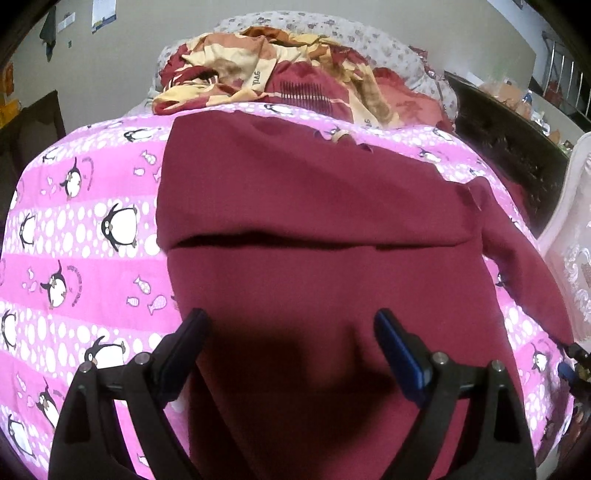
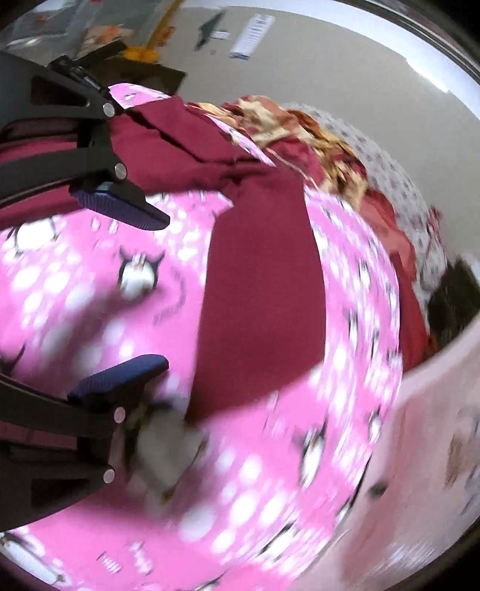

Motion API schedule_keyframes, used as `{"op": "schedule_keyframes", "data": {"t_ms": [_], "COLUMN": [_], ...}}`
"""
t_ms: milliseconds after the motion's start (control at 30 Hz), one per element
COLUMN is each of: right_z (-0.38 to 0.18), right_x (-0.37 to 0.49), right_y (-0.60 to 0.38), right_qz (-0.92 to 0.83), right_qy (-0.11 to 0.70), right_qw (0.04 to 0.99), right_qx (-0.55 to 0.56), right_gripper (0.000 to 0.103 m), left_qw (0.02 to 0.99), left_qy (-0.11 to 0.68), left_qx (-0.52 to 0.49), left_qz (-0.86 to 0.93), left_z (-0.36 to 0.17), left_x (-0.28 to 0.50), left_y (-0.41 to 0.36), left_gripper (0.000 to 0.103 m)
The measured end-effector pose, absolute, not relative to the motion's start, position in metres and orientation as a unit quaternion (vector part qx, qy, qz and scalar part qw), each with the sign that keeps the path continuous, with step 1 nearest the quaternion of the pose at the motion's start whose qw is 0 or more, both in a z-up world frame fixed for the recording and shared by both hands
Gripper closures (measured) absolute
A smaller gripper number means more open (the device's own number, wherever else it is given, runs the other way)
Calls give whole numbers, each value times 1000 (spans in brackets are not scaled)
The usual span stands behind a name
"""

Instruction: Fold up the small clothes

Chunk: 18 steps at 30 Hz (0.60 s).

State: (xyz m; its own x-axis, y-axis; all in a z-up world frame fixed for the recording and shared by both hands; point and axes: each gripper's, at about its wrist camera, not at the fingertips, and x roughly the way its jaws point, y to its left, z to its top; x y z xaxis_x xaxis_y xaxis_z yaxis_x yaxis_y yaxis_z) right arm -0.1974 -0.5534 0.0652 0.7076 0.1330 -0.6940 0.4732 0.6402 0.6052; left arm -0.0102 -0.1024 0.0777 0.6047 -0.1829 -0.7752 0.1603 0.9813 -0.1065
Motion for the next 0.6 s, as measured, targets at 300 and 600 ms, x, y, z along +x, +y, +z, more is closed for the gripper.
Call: {"op": "schedule_keyframes", "data": {"t_ms": [300,600], "right_z": [62,92], "right_x": [-187,-137], "right_y": [-572,-598], "right_qz": [-103,-131], "right_qy": [292,263], "right_qw": [827,854], "right_qx": [469,430], "right_gripper": [28,93], "left_qw": [892,894], "left_qy": [440,437], "left_qx": [6,7], "left_qz": [-107,-100], "left_z": [78,83], "left_x": [-17,-16], "left_y": [-114,-104], "left_gripper": [13,13]}}
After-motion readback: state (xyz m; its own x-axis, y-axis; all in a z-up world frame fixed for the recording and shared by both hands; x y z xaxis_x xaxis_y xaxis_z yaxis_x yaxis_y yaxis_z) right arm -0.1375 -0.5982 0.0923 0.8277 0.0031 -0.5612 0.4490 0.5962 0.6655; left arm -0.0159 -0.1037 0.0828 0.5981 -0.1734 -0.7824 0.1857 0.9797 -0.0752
